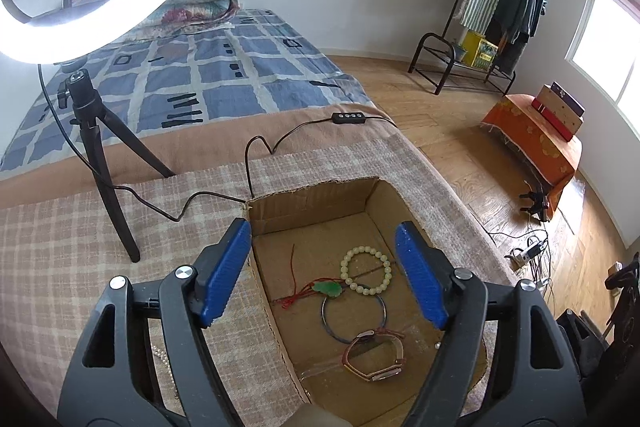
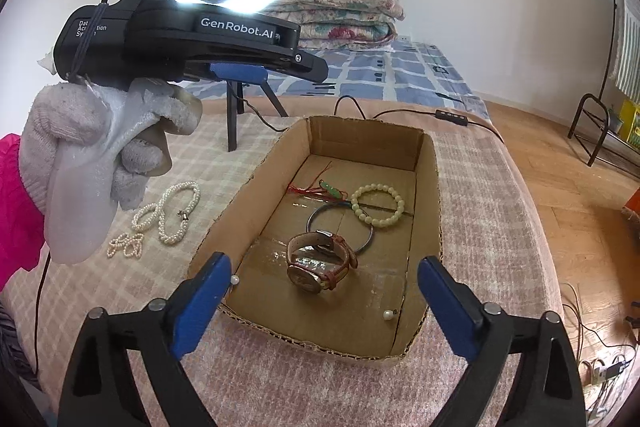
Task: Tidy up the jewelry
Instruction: 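Withdraw both open tools from the box toward the pearl necklaces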
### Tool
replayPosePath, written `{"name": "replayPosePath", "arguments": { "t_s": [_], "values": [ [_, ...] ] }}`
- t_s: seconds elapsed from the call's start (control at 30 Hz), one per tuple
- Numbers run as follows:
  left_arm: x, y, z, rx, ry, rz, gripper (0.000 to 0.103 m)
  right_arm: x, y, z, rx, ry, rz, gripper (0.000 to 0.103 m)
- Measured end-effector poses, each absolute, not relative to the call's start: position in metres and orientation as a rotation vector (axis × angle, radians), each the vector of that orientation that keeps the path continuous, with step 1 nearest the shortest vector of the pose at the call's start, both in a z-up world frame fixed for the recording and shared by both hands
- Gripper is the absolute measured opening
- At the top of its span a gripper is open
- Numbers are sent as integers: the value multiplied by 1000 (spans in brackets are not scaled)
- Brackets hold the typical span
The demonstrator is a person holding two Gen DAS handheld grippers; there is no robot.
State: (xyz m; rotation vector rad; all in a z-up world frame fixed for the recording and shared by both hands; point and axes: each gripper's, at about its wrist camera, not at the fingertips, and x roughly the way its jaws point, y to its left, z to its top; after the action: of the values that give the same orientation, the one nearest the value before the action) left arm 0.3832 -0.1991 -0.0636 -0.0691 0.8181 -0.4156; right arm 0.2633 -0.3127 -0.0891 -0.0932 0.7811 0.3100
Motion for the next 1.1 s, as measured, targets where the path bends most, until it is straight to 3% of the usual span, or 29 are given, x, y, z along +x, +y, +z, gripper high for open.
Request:
{"name": "replayPosePath", "arguments": {
  "t_s": [0.73,1.1],
  "values": [
    [343,-174,-20,-42,752,-404,78,241,-297,-58,-106,719,276,103],
    [311,-87,4,-43,719,-352,78,225,-266,-38,-87,677,362,103]
  ]
}}
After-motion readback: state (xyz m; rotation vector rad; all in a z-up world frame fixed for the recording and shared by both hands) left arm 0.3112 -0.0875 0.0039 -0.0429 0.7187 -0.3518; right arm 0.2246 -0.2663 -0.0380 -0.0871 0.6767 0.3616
